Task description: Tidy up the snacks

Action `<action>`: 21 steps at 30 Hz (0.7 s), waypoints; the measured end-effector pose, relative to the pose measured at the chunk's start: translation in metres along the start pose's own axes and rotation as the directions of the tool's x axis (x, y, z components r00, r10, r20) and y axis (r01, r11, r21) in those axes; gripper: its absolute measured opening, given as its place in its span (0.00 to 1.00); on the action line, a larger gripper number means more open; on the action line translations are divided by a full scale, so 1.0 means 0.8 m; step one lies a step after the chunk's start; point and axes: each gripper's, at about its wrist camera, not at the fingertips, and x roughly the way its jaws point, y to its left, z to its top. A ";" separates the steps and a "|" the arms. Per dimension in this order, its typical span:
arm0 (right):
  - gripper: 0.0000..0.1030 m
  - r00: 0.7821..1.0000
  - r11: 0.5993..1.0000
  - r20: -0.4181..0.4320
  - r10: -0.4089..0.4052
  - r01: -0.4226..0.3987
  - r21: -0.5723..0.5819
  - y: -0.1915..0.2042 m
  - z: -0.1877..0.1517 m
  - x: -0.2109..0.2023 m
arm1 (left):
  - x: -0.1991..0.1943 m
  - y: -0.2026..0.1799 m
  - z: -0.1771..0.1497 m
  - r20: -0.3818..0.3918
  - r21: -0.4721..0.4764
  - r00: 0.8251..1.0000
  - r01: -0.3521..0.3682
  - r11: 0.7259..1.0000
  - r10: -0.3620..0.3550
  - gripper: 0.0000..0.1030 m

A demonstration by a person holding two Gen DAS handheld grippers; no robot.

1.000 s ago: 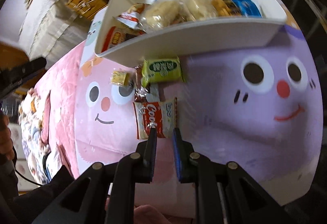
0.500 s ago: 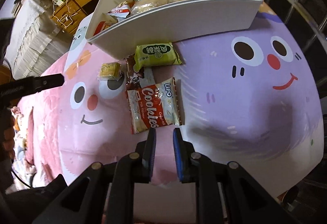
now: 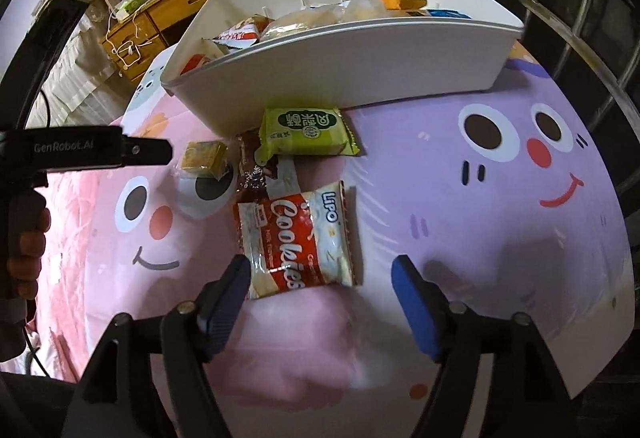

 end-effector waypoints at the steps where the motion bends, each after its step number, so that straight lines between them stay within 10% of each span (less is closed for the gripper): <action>1: 0.76 1.000 1.000 0.006 -0.003 0.003 -0.015 0.004 0.000 0.003 | 0.003 0.000 0.000 0.006 -0.001 1.000 0.008 1.000 -0.008 0.84; 21: 0.80 0.995 0.961 -0.004 -0.102 0.097 -0.260 0.056 -0.002 0.054 | 0.047 -0.023 0.007 0.032 0.038 0.996 0.077 0.996 -0.078 0.59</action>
